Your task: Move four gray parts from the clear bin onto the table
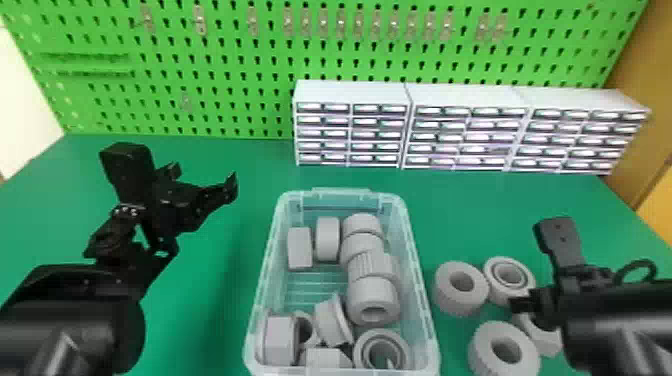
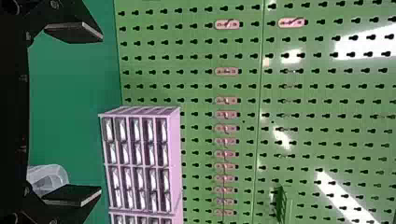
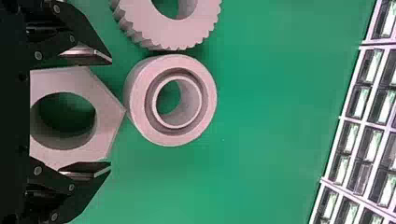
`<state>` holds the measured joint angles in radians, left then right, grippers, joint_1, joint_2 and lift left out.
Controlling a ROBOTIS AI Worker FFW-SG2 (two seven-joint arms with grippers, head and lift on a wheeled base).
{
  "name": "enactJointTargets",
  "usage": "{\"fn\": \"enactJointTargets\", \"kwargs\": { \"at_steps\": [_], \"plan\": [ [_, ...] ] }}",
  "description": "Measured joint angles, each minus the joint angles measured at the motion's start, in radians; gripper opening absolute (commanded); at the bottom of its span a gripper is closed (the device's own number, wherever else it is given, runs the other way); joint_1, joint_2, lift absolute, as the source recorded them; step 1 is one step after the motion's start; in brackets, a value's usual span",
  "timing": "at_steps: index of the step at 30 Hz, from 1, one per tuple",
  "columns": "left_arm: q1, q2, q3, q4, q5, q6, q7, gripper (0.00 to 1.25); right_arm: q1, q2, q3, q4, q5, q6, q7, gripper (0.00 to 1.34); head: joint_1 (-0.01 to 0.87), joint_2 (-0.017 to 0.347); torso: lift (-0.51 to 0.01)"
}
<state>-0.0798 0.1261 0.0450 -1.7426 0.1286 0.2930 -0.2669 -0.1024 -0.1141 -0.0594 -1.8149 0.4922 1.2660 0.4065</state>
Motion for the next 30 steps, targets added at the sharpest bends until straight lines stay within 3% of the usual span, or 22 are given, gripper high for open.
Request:
{"fn": "enactJointTargets", "kwargs": {
  "at_steps": [14,30],
  "plan": [
    [-0.001,0.000,-0.002,0.005,0.001,0.000,0.000,1.11,-0.018,-0.006,-0.030,0.000,-0.063,-0.104,0.001,0.84,0.678,0.034,-0.050],
    [-0.028,0.000,-0.016,0.028,0.003,-0.019,0.000,1.11,-0.119,-0.013,-0.034,0.003,-0.220,-0.514,-0.001,0.84,0.678,0.034,-0.050]
  ]
}}
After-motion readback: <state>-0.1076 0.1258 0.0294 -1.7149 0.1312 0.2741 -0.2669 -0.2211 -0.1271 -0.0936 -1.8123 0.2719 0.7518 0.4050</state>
